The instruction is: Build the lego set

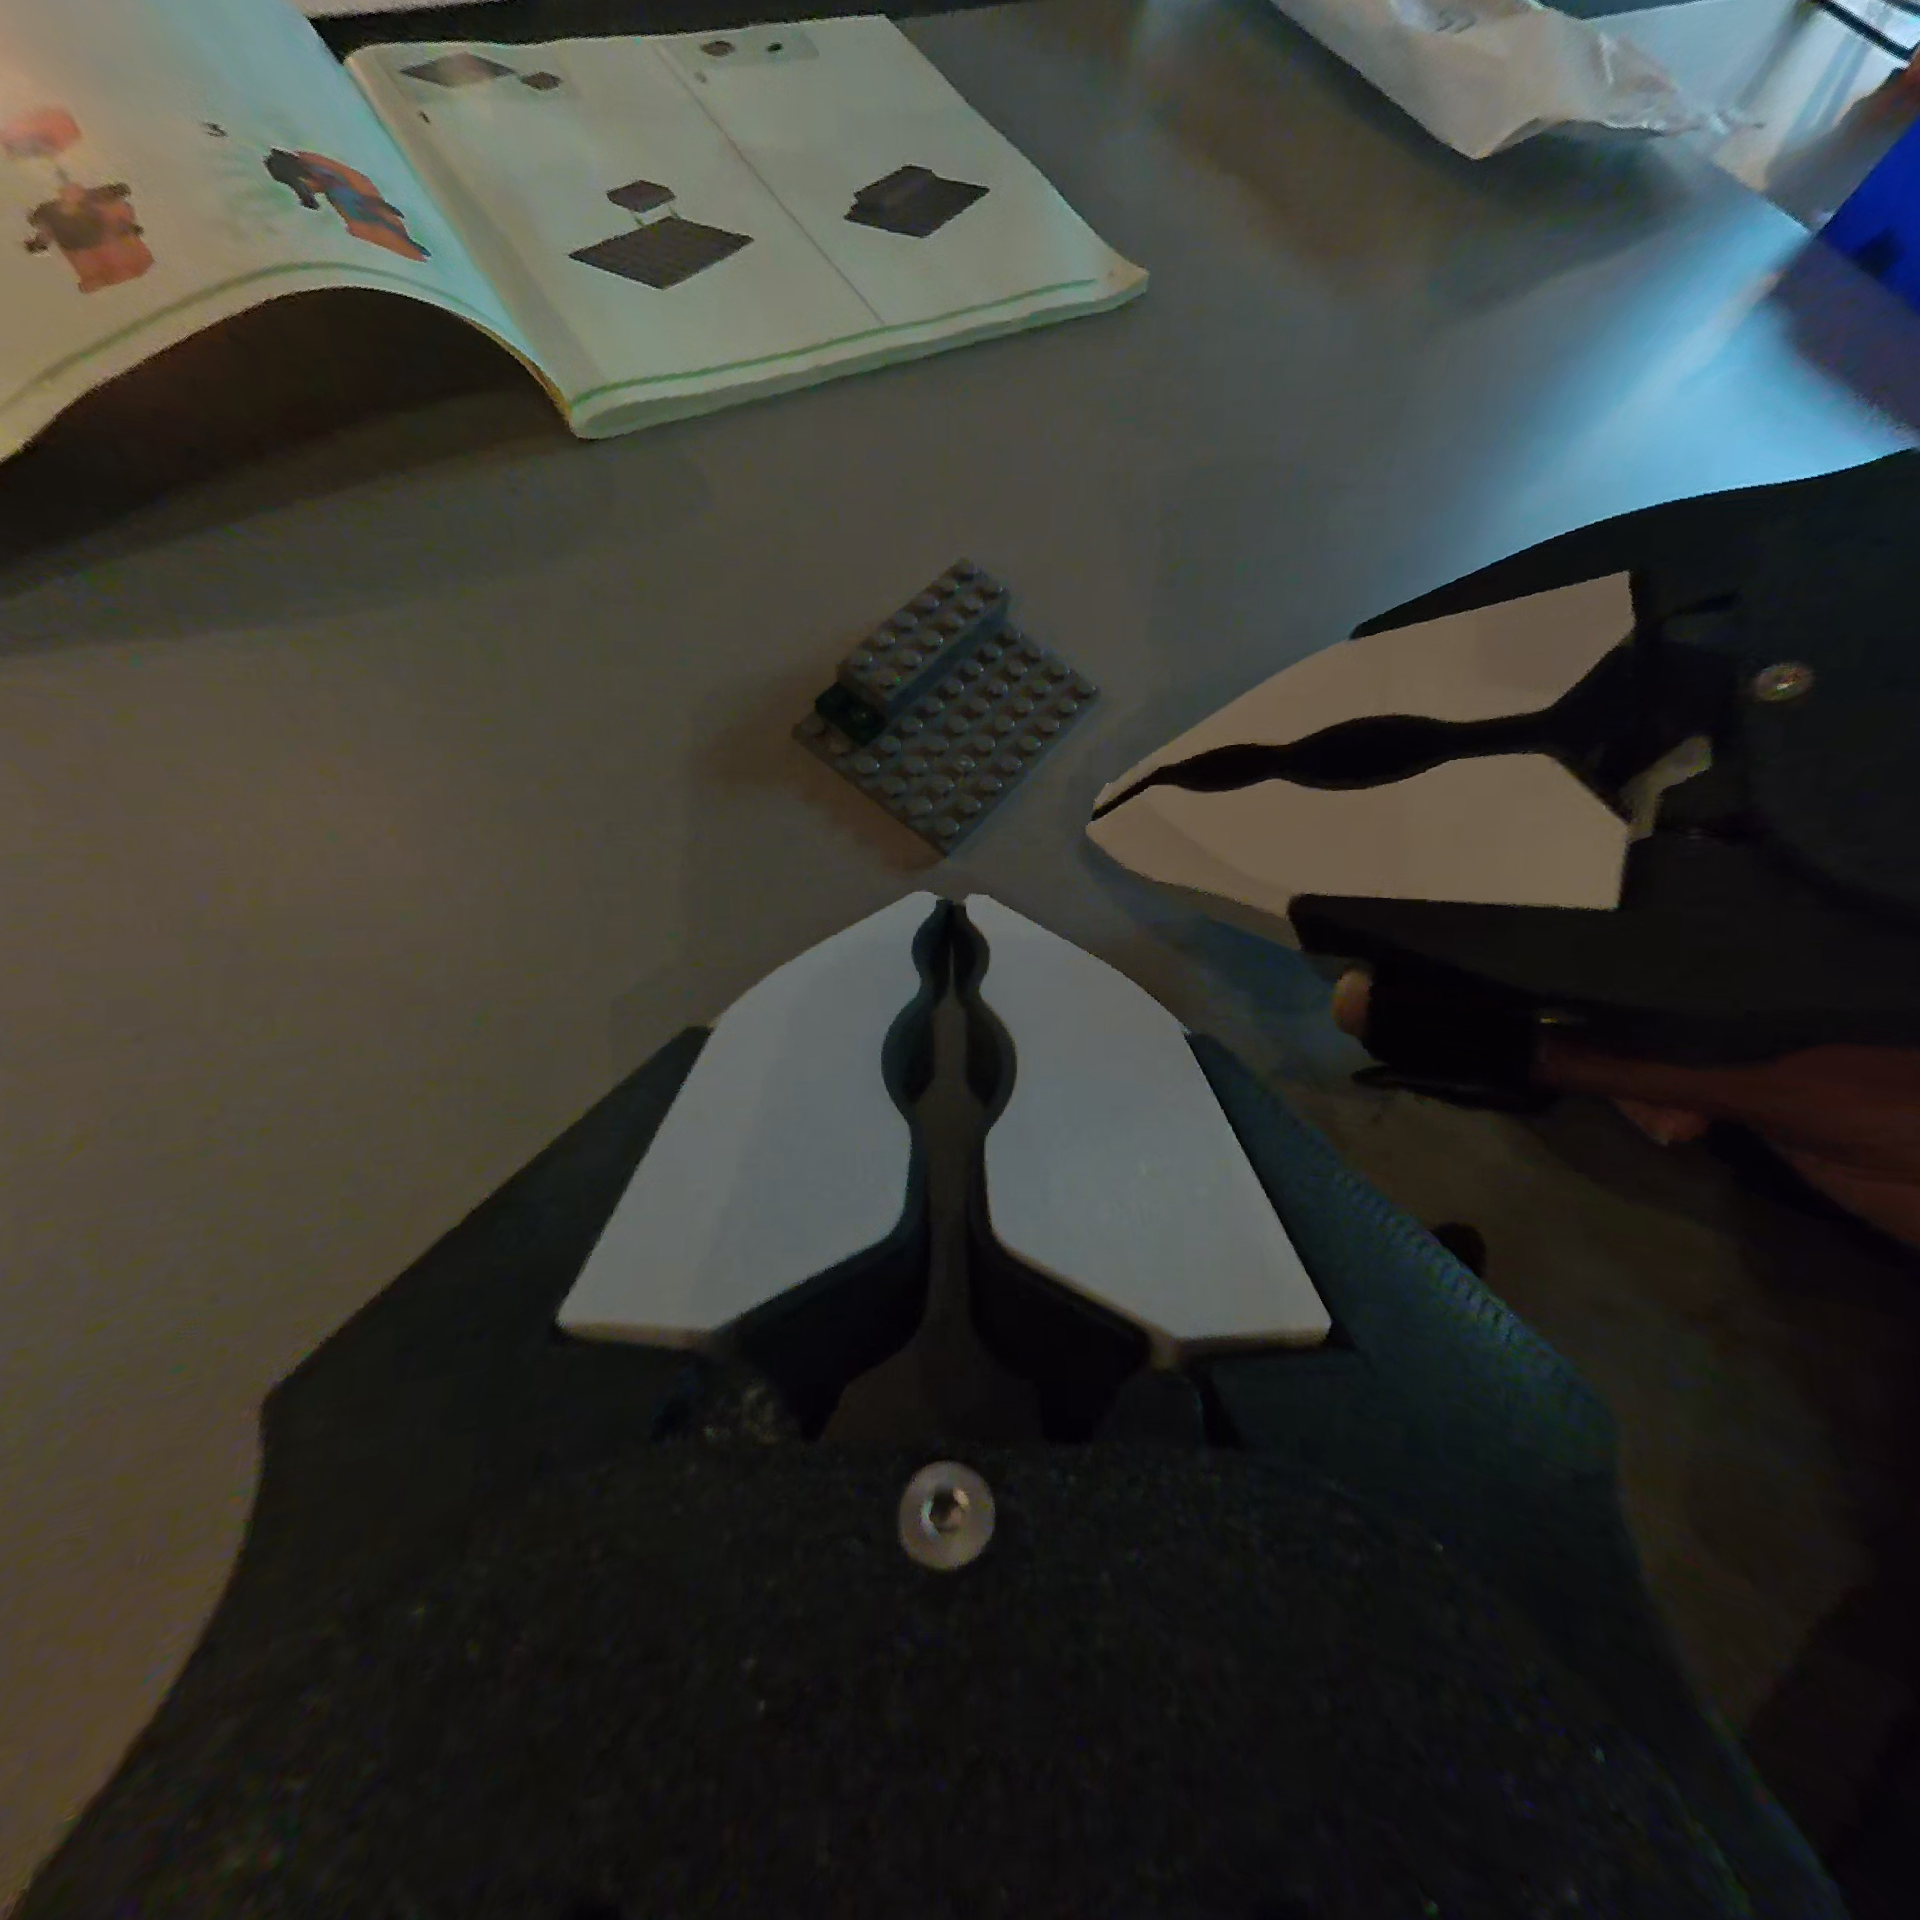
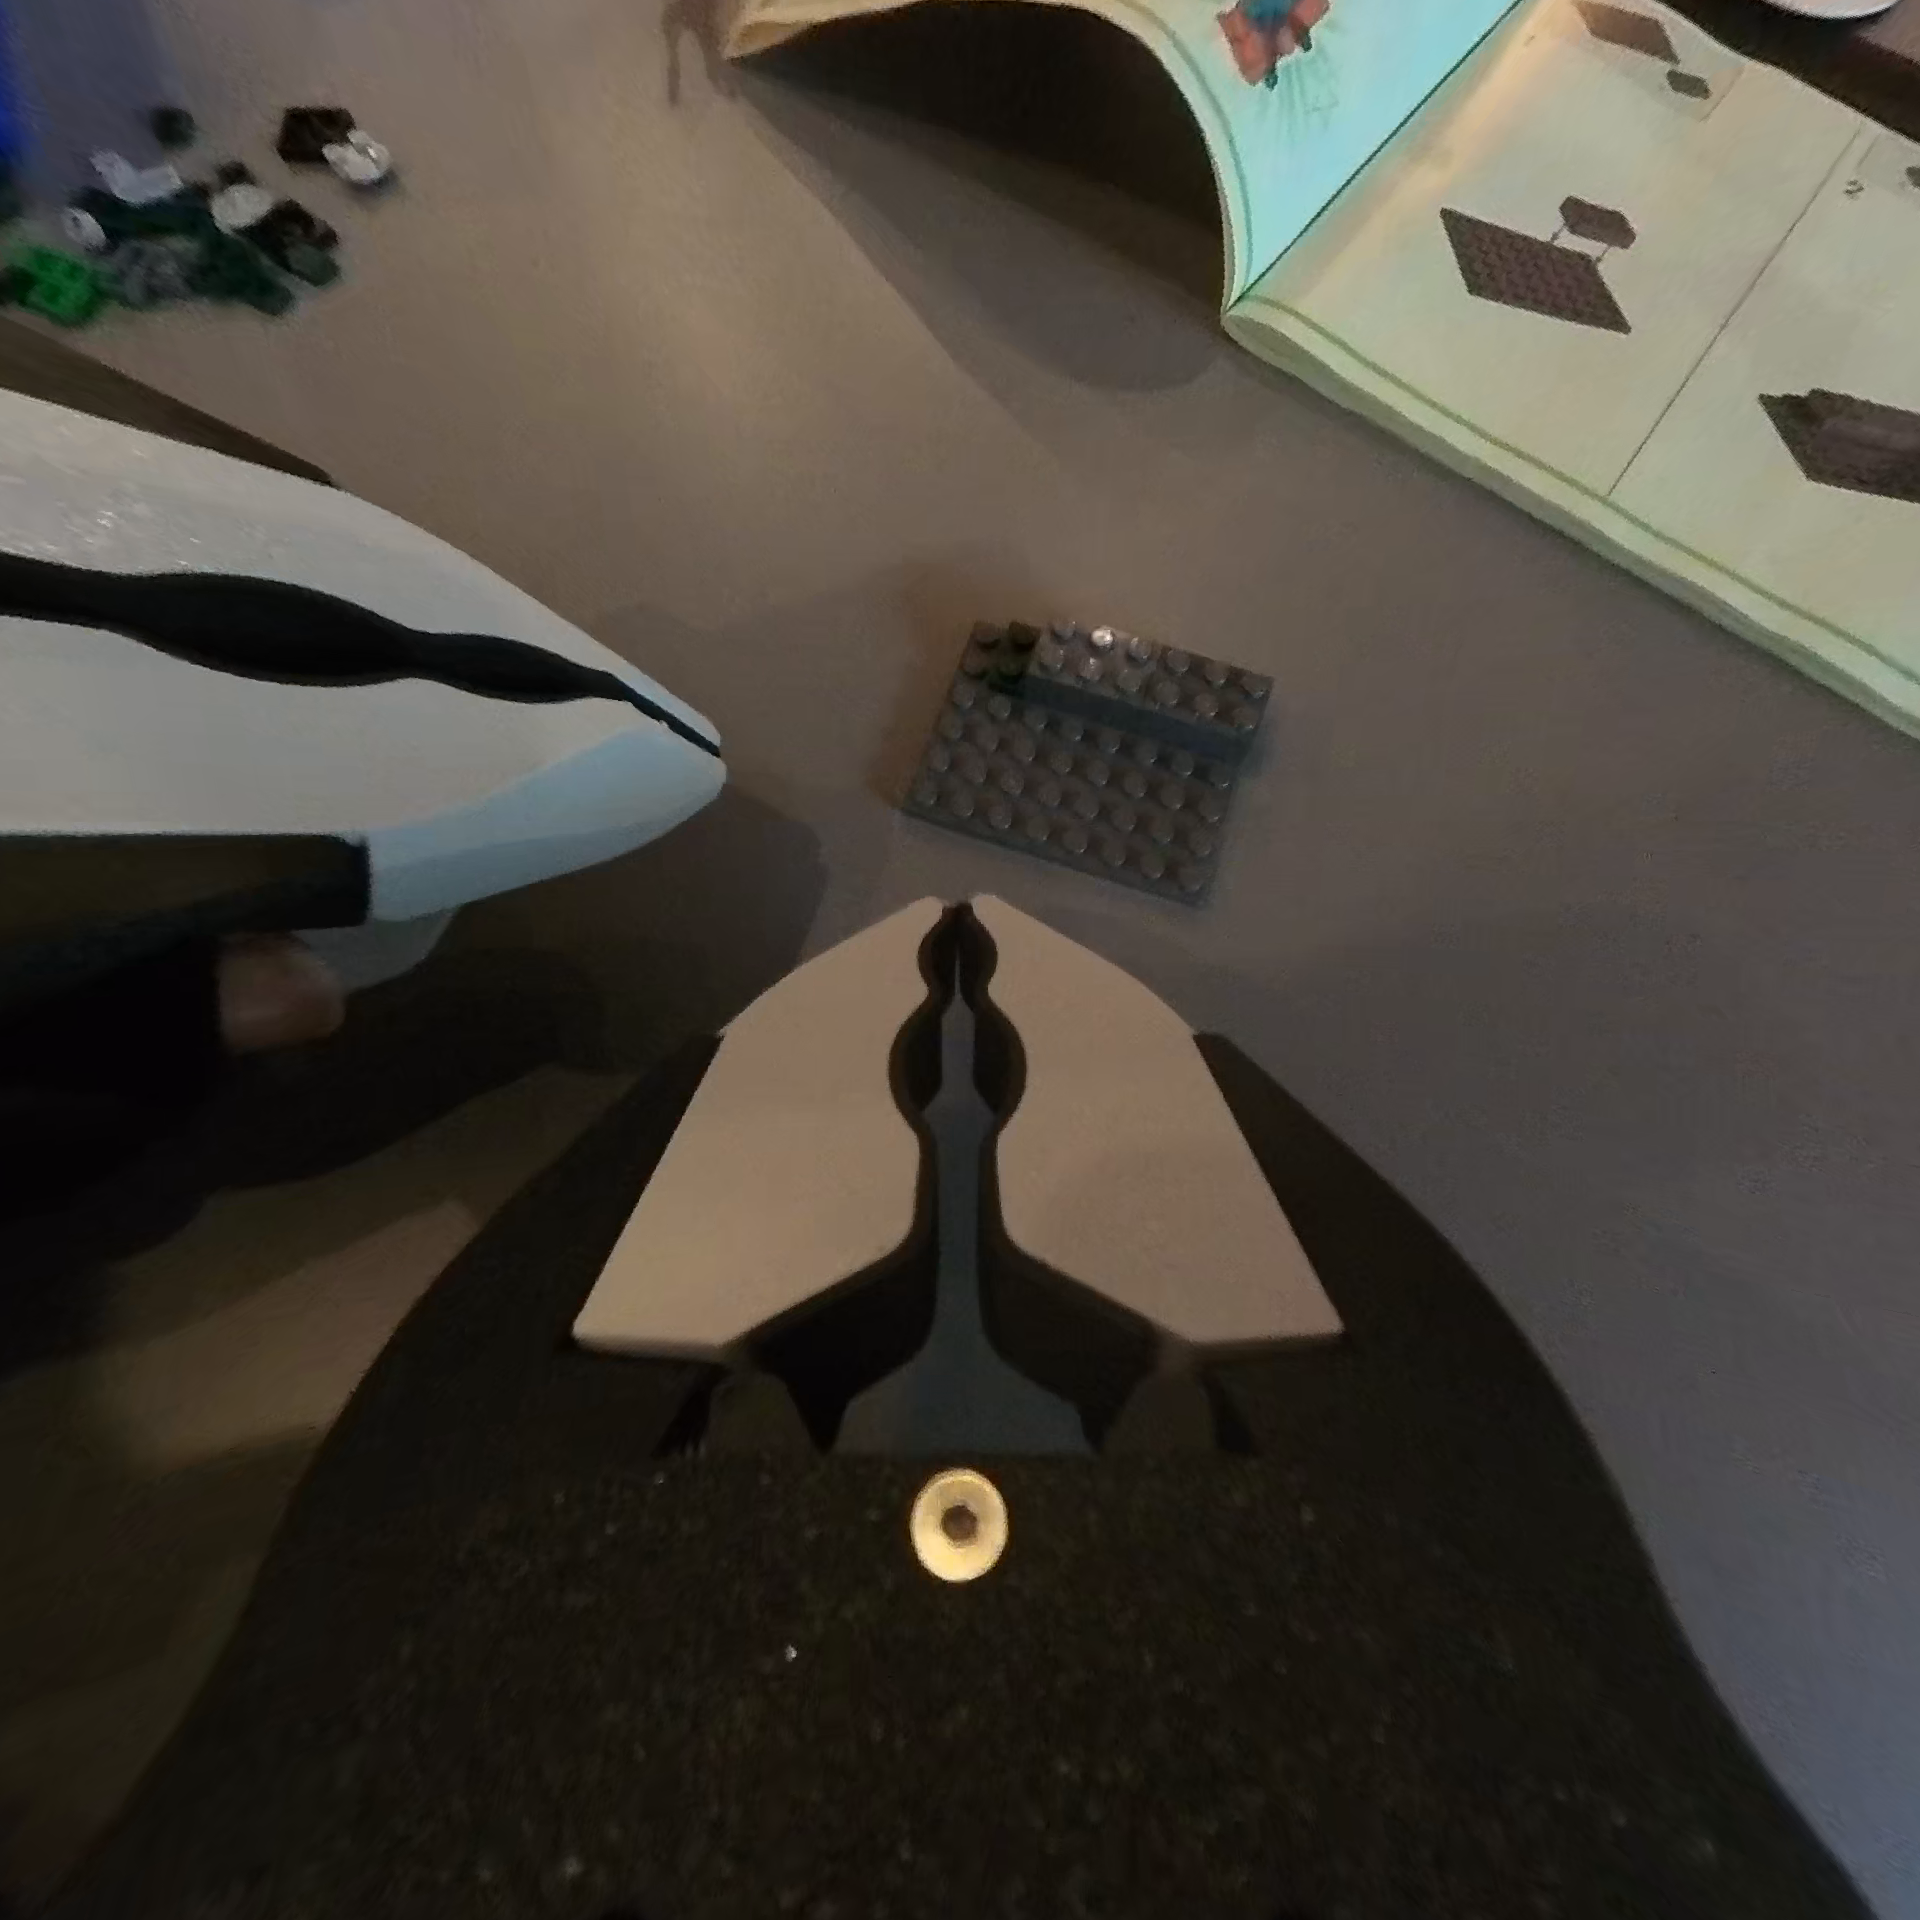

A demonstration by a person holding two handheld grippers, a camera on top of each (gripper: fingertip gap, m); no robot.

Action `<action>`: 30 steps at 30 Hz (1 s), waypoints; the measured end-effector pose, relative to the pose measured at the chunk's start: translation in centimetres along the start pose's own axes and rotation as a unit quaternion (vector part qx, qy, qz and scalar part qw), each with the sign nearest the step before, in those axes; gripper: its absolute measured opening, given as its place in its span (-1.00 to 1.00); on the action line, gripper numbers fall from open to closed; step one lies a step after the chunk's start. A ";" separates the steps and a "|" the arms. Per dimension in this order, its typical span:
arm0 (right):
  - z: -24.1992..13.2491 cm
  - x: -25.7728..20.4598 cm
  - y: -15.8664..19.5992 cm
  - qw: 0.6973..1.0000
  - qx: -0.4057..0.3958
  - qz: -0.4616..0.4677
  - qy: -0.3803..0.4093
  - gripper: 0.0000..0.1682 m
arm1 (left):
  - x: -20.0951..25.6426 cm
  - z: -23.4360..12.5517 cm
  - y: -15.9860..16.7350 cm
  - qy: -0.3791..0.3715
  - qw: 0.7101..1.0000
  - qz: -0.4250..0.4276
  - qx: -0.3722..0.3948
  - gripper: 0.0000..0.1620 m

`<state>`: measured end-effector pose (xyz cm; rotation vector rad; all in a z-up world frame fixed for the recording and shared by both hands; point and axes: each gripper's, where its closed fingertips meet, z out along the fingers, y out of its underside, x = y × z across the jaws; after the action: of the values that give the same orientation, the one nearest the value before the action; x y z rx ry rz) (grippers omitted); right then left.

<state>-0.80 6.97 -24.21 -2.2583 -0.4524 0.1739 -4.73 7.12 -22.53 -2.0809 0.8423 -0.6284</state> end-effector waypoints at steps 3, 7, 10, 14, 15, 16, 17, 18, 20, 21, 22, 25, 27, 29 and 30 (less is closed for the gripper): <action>0.3 0.1 0.1 1.000 -0.006 -0.010 0.015 -1.00 | 0.1 -0.3 -0.3 0.005 1.000 0.002 0.008 -1.00; 0.5 0.2 0.1 0.999 -0.013 -0.012 0.027 -1.00 | 0.3 -0.9 -0.6 0.017 1.000 0.009 0.017 -0.96; 0.9 -0.2 -0.1 0.999 -0.018 -0.010 0.037 -1.00 | -0.7 -1.5 -0.9 0.006 1.000 0.020 0.024 -0.99; 1.5 -1.0 -0.5 0.999 -0.014 -0.001 0.047 -1.00 | -2.3 -2.3 -1.3 -0.004 0.999 0.026 0.028 -1.00; 1.6 -1.3 -0.6 0.999 -0.013 0.002 0.048 -1.00 | -2.7 -2.4 -1.3 -0.006 0.999 0.028 0.027 -1.00; 1.8 -1.6 -0.7 0.999 -0.013 0.005 0.048 -1.00 | -3.1 -2.5 -1.3 -0.010 0.999 0.032 0.026 -1.00; 2.0 -1.9 -0.7 0.999 -0.014 0.006 0.049 -1.00 | -3.5 -2.6 -1.2 -0.015 0.999 0.036 0.025 -1.00; 2.1 -2.2 -0.8 0.998 -0.015 0.005 0.053 -1.00 | -3.9 -2.7 -1.1 -0.018 0.999 0.040 0.023 -1.00; 2.3 -2.7 -0.9 0.998 -0.017 0.009 0.061 -1.00 | -4.3 -2.7 -0.8 -0.017 0.999 0.045 0.018 -1.00; 2.3 -2.8 -0.9 0.998 -0.019 0.013 0.064 -1.00 | -4.5 -2.8 -0.7 -0.015 0.999 0.048 0.016 -1.00; 2.4 -2.9 -0.8 0.997 -0.021 0.016 0.068 -1.00 | -4.7 -2.8 -0.6 -0.015 0.998 0.052 0.015 -1.00; 2.4 -2.9 -0.7 0.996 -0.025 0.028 0.082 -1.00 | -5.2 -2.8 -0.6 -0.009 0.998 0.068 0.010 -1.00; 2.4 -2.9 -0.7 0.995 -0.026 0.034 0.091 -1.00 | -5.6 -2.8 -0.7 -0.008 0.997 0.082 0.011 -1.00; 2.4 -2.9 -0.8 0.994 -0.028 0.035 0.101 -1.00 | -5.9 -2.8 -0.8 -0.008 0.995 0.095 0.013 -1.00; 2.4 -2.9 -0.8 0.993 -0.029 0.035 0.105 -1.00 | -5.9 -2.8 -0.8 -0.003 0.995 0.095 0.015 -1.00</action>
<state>-4.36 8.05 -25.26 -2.3199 -0.2696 -0.0431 -10.16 10.55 -21.14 -1.9479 1.0064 -0.5277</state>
